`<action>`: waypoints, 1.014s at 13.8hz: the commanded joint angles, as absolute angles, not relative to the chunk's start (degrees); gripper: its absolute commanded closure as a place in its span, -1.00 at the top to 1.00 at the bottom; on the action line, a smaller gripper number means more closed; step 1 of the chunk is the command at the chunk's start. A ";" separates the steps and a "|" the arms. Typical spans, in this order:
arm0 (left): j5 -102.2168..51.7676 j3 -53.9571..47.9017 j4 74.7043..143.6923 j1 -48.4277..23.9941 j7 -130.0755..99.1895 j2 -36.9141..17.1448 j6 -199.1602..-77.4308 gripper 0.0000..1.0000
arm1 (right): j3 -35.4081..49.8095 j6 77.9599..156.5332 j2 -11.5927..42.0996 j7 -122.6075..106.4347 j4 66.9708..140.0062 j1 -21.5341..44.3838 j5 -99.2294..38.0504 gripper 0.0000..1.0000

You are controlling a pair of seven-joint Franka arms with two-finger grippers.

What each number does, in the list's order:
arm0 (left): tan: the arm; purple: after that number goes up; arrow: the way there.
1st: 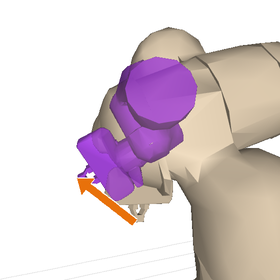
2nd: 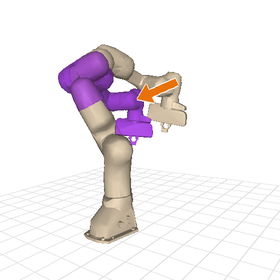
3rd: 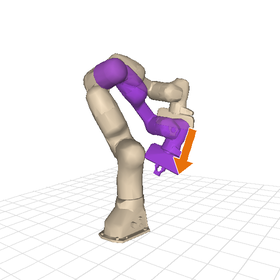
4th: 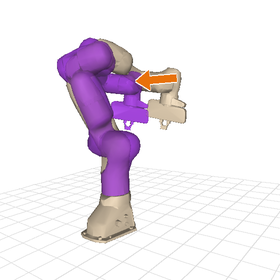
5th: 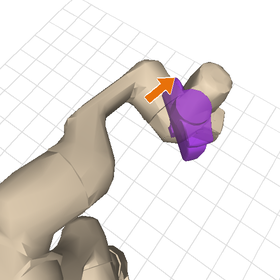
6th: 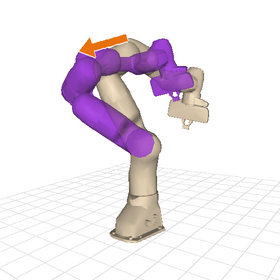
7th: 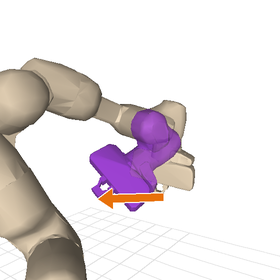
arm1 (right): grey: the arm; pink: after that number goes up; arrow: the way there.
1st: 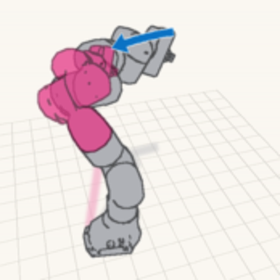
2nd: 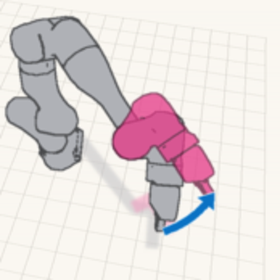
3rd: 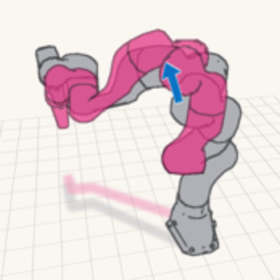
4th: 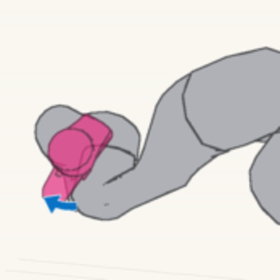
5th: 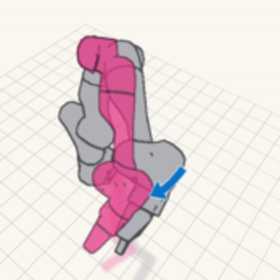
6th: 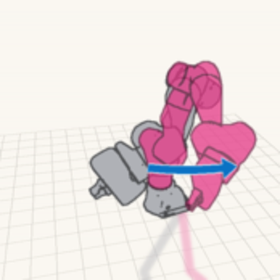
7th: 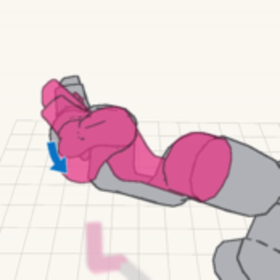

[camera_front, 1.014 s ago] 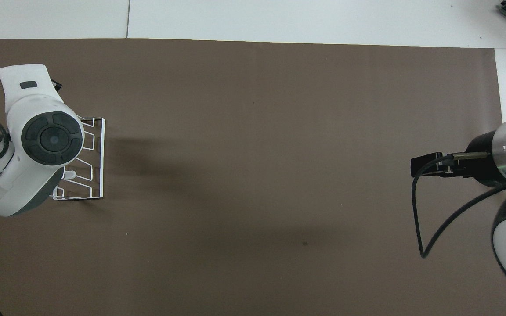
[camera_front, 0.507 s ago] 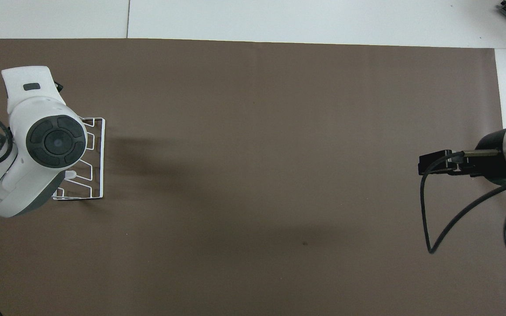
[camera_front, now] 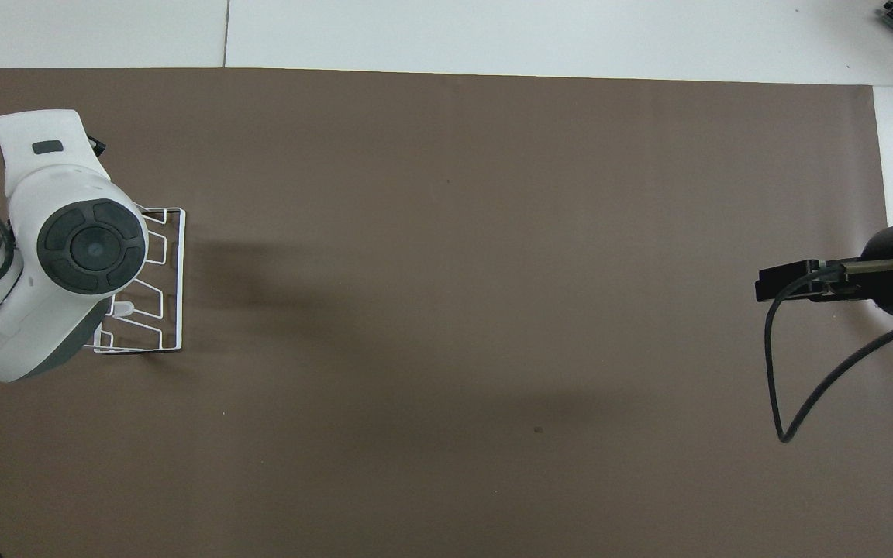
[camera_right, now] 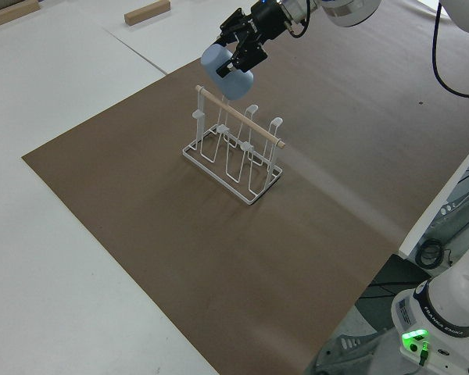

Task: Hang cup on cup holder
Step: 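Lower the cup onto a rack peg with the left gripper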

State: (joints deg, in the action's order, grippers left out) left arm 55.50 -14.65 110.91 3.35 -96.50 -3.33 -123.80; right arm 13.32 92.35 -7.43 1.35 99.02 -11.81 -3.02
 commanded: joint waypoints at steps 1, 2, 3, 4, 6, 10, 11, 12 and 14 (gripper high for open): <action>57.92 -14.33 111.79 3.78 -97.65 -3.60 -126.20 -1.00 | 13.62 93.25 -7.91 -0.26 99.93 -12.66 -3.87 1.00; 57.92 -14.33 111.88 3.87 -97.56 -3.60 -126.91 -1.00 | 13.62 93.16 -7.91 -0.26 99.93 -12.74 -3.87 1.00; 57.92 -14.33 111.97 3.87 -97.56 -3.60 -127.00 -1.00 | 13.62 92.99 -7.91 -0.09 99.84 -12.66 -3.87 1.00; 57.92 -14.33 112.06 3.87 -97.56 -3.60 -127.09 -1.00 | 13.62 92.99 -7.82 -0.09 99.76 -12.74 -3.87 1.00; 57.92 -14.41 113.11 3.87 -97.65 -3.43 -127.26 -1.00 | 13.62 92.81 -7.82 -0.09 99.76 -12.74 -3.87 1.00; 57.92 -14.33 115.57 3.87 -97.65 -2.81 -129.37 -1.00 | 13.62 92.81 -7.82 -0.09 99.58 -12.74 -3.87 1.00; 57.92 -14.33 116.36 3.78 -97.65 -2.55 -129.37 -1.00 | 13.62 92.73 -7.91 -0.09 99.67 -12.66 -3.87 1.00; 57.92 -14.33 117.32 3.78 -97.65 -2.11 -129.46 -1.00 | 13.62 92.64 -7.82 -0.09 99.67 -12.66 -3.87 1.00; 57.92 -14.41 118.21 3.78 -97.65 -1.76 -129.55 -0.44 | 13.62 92.64 -7.91 -0.09 99.67 -12.66 -3.87 1.00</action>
